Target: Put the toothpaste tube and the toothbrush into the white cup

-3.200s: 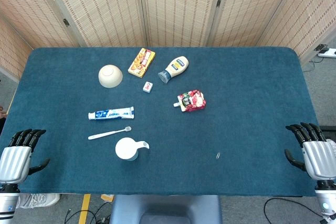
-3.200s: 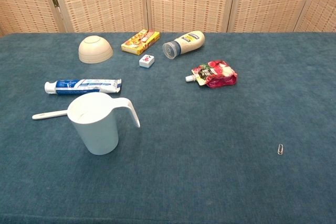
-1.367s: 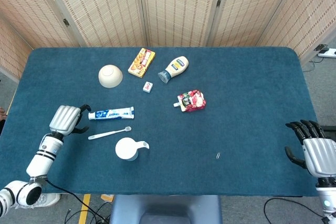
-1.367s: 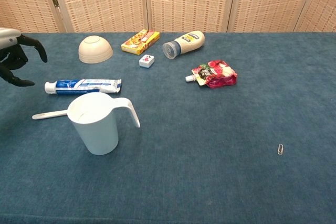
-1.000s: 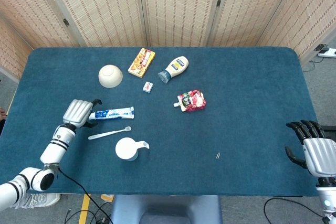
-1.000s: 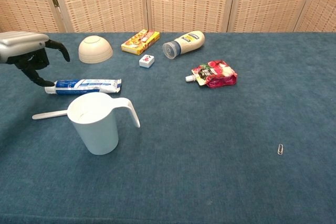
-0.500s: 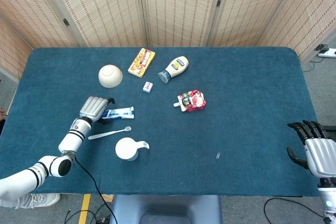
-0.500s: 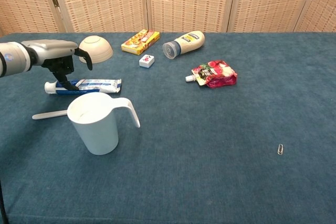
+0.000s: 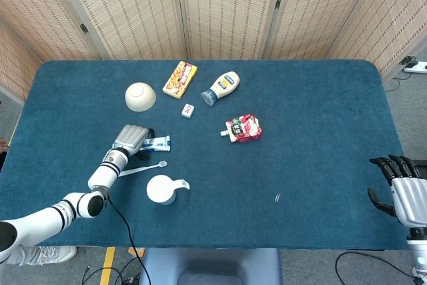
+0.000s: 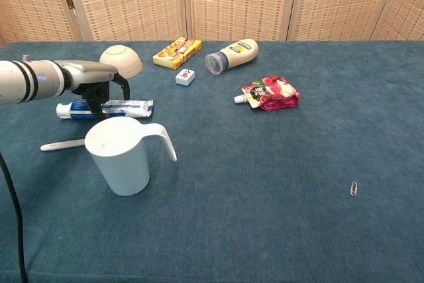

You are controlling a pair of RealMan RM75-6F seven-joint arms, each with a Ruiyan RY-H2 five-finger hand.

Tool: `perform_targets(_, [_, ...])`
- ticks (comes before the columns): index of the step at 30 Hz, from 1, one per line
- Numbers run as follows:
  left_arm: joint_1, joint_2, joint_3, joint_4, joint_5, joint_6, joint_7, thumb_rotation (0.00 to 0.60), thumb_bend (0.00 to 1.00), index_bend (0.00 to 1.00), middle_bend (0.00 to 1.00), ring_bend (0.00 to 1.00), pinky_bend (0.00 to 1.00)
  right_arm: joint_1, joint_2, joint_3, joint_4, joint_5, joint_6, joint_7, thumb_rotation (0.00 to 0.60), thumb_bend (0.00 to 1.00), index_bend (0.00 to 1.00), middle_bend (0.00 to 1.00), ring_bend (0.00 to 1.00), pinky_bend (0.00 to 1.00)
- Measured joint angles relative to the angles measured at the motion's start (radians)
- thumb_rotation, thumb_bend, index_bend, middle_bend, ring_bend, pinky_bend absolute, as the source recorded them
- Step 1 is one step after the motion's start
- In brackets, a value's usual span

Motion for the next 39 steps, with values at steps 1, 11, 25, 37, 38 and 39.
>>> perform_targets(1, [0.0, 0.003, 0.003, -0.008, 0.0, 0.002, 0.001, 0.6, 0.24, 0.39, 0.98, 0.87, 0.92, -0.001, -0.001, 0.0, 0.001, 0.001, 0.0, 0.0, 0.6, 0.26, 0.25, 0.26, 0.14, 0.14])
perform_targets(11, [0.004, 0.017, 0.031, -0.052, 0.011, 0.05, -0.005, 0.6, 0.24, 0.42, 0.98, 0.87, 0.92, 0.001, -0.002, -0.001, 0.001, 0.001, -0.005, -0.001, 0.6, 0.26, 0.25, 0.26, 0.14, 0.14])
perform_targets(25, [0.0, -0.045, 0.028, 0.054, 0.07, 0.044, -0.101, 0.6, 0.31, 0.49, 1.0, 0.89, 0.93, -0.009, -0.002, -0.002, 0.004, 0.009, 0.001, 0.004, 0.6, 0.26, 0.25, 0.26, 0.14, 0.14])
perform_targets(37, [0.032, -0.035, -0.002, 0.062, 0.145, 0.09, -0.256, 0.6, 0.36, 0.61, 1.0, 0.92, 0.96, -0.007, -0.006, 0.002, 0.012, 0.008, 0.001, 0.013, 0.6, 0.26, 0.25, 0.26, 0.14, 0.14])
perform_targets(38, [0.037, -0.028, -0.006, 0.056, 0.153, 0.093, -0.278, 0.6, 0.37, 0.62, 1.0, 0.92, 0.96, -0.007, -0.006, 0.002, 0.012, 0.007, 0.001, 0.012, 0.6, 0.26, 0.25, 0.26, 0.14, 0.14])
perform_targets(39, [0.044, -0.017, -0.011, 0.046, 0.167, 0.099, -0.312, 0.6, 0.37, 0.63, 1.0, 0.92, 0.97, -0.006, -0.006, 0.003, 0.012, 0.007, 0.0, 0.012, 0.6, 0.26, 0.25, 0.26, 0.14, 0.14])
